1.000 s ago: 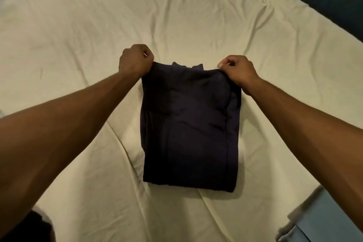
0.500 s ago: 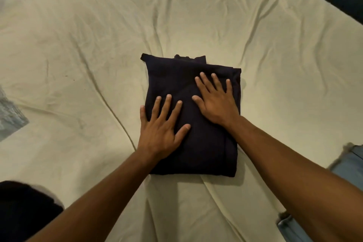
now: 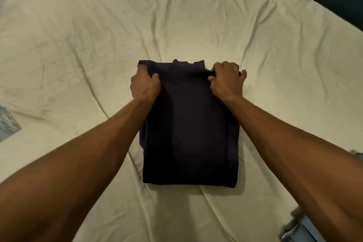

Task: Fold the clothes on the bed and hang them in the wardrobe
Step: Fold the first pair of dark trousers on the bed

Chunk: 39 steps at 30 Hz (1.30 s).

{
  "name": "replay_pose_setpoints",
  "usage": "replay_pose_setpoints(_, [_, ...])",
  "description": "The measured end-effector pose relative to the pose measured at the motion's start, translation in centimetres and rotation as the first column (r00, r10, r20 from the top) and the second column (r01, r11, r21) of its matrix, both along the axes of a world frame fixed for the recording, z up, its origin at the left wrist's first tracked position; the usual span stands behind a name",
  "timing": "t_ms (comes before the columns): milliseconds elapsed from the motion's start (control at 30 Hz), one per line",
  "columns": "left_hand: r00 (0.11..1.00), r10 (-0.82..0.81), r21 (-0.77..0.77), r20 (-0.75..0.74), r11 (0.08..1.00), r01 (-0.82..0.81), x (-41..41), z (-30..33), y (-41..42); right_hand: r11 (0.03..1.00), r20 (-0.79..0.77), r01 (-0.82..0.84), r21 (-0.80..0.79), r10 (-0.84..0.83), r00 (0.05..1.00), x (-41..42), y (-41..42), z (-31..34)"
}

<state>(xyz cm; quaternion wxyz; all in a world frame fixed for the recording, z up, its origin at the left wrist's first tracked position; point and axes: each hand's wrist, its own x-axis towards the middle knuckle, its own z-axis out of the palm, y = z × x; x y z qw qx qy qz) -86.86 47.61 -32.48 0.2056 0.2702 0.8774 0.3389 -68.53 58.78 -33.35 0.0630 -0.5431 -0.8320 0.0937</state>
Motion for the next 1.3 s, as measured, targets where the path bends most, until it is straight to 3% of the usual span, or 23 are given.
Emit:
replay_pose_setpoints(100, [0.994, 0.014, 0.067, -0.110, 0.998, -0.007, -0.4, -0.2, 0.5, 0.993, -0.062, 0.043, 0.111, -0.036, 0.997, -0.5, 0.5, 0.0])
replay_pose_setpoints(233, [0.993, 0.081, 0.137, -0.085, 0.988, -0.069, -0.5, -1.2, 1.0, 0.986, -0.066, 0.066, 0.154, -0.057, 0.996, -0.8, 0.8, -0.9])
replay_pose_setpoints(433, [0.971, 0.149, 0.227, -0.188, 0.968, -0.104, -0.6, -0.9, 1.9, 0.945, -0.111, 0.104, 0.311, -0.072, 0.991, -1.4, 1.1, -1.3])
replay_pose_setpoints(633, [0.972, 0.128, -0.008, -0.196, 0.991, -0.132, -0.9, -1.4, 2.1, 0.997, -0.061, 0.048, 0.058, -0.045, 0.997, -1.8, 0.8, -1.5])
replay_pose_setpoints(700, [0.916, 0.035, 0.046, -0.399, 0.999, -0.018, 0.6, -1.1, 1.5, 0.993, -0.049, -0.011, 0.115, 0.017, 0.999, -1.8, -1.0, -1.5])
replay_pose_setpoints(733, [0.859, -0.096, 0.070, -0.503, 0.986, 0.152, 1.5, -1.1, 1.2, 0.985, -0.031, -0.078, 0.154, 0.084, 0.996, -1.9, -2.2, -1.5])
replay_pose_setpoints(800, [0.683, -0.445, -0.060, -0.580, 0.859, 0.508, 3.0, -2.1, 0.9, 0.963, 0.054, -0.224, 0.148, 0.219, 0.974, -2.1, -3.9, -2.0])
replay_pose_setpoints(833, [0.622, -0.575, -0.164, -0.531, 0.790, 0.591, 3.3, -3.0, 0.7, 0.962, 0.090, -0.254, 0.104, 0.245, 0.965, -1.9, -4.3, -2.5])
replay_pose_setpoints(900, [0.616, -0.655, -0.288, -0.437, 0.751, 0.594, 2.4, -4.8, 0.2, 0.973, 0.101, -0.230, 0.029, 0.226, 0.969, -0.9, -3.8, -3.4])
replay_pose_setpoints(1067, [0.670, -0.621, -0.397, -0.406, 0.781, 0.482, 1.3, -4.4, 0.4, 0.972, 0.130, -0.233, -0.019, 0.233, 0.964, 0.7, -2.9, -2.7])
replay_pose_setpoints(1200, [0.647, -0.603, -0.323, -0.466, 0.797, 0.510, 5.7, -2.6, -3.5, 0.973, 0.147, -0.226, 0.039, 0.218, 0.965, 1.8, -8.0, -0.9])
replay_pose_setpoints(1300, [0.669, -0.625, -0.332, -0.401, 0.780, 0.530, 7.1, -3.5, -9.6, 0.974, 0.109, -0.219, -0.050, 0.223, 0.969, 5.4, -12.5, -1.9])
